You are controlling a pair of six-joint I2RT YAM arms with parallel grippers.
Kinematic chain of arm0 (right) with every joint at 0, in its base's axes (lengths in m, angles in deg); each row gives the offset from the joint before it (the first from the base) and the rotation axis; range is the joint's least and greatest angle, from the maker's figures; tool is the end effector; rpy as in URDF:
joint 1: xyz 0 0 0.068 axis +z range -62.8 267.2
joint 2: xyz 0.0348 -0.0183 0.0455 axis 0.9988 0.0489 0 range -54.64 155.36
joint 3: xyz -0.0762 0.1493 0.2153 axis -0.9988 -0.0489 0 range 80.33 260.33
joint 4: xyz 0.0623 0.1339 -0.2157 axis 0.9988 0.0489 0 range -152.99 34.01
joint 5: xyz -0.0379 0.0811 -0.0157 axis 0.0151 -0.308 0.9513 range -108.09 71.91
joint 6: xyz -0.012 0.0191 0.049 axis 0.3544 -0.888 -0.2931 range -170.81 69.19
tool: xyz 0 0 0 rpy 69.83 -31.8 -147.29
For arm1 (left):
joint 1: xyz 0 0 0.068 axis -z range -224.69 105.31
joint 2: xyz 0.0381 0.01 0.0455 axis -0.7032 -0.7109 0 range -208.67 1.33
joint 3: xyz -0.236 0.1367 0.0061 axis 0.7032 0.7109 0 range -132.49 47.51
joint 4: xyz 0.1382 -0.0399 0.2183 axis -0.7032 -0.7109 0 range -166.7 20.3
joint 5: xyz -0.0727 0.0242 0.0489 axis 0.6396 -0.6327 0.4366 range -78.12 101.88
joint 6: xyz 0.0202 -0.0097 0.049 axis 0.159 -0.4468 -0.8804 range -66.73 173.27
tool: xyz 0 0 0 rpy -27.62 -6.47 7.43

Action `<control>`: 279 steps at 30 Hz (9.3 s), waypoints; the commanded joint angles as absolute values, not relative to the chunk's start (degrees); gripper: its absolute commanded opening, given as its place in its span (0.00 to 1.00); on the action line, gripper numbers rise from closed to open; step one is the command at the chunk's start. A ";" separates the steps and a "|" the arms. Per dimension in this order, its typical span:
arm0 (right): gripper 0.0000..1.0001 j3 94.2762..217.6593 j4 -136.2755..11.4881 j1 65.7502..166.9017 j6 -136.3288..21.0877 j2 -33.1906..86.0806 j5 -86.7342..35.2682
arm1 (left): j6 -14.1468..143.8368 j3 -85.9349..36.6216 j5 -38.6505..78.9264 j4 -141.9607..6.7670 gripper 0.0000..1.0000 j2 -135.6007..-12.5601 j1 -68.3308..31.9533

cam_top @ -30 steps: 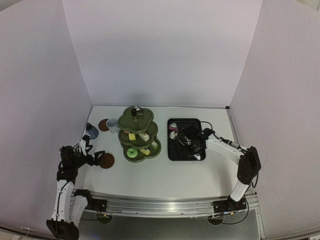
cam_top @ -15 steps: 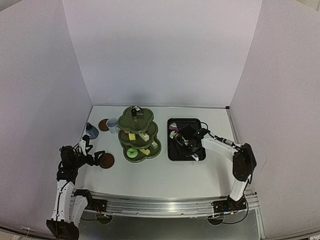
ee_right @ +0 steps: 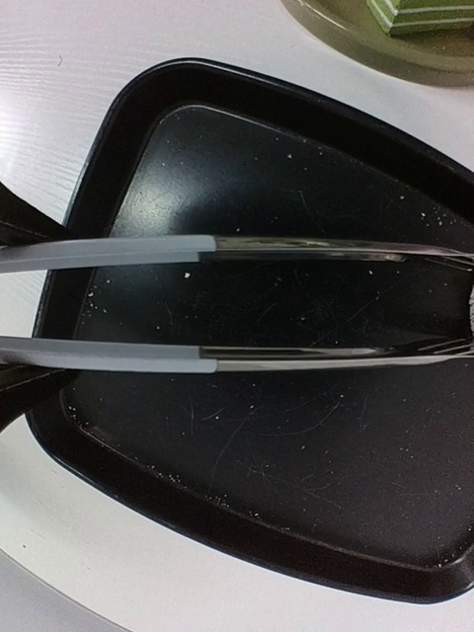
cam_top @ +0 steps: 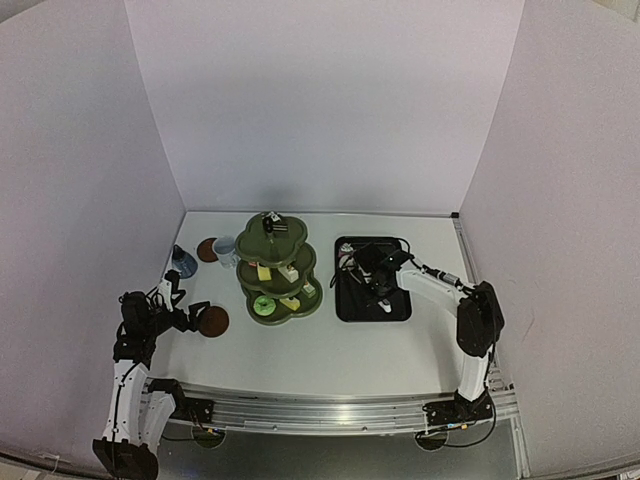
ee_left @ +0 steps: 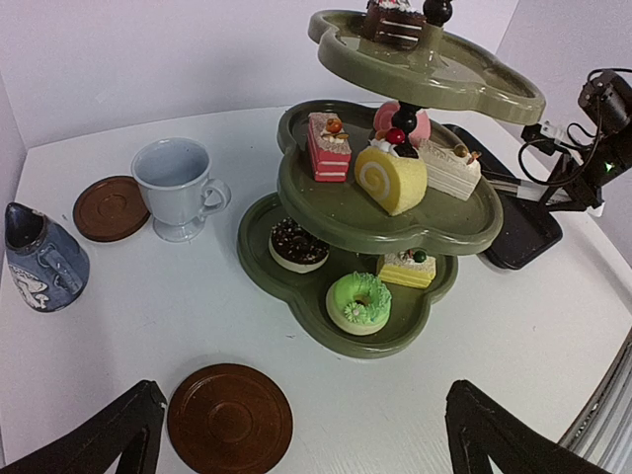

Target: Serve the afternoon tea

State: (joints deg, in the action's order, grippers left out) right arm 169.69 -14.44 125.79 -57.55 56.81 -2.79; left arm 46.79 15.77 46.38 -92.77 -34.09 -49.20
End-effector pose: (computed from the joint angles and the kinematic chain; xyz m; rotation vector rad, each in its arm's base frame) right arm 0.3200 0.2433 0.2205 -0.6875 2.6371 -0.1586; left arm 0.1466 -0.0086 0.2642 0.4058 1.9407 -0.4871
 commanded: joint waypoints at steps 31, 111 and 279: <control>0.00 169.27 -16.50 125.78 -60.26 49.58 0.45 | 45.77 14.64 46.68 -92.38 1.00 -34.27 -49.38; 0.00 214.70 -2.09 150.27 -43.88 62.62 10.69 | 53.88 14.21 43.81 -92.05 1.00 -32.02 -49.37; 0.00 181.37 -9.17 110.63 -32.81 54.70 -15.69 | 48.95 11.31 43.55 -93.64 1.00 -41.19 -49.40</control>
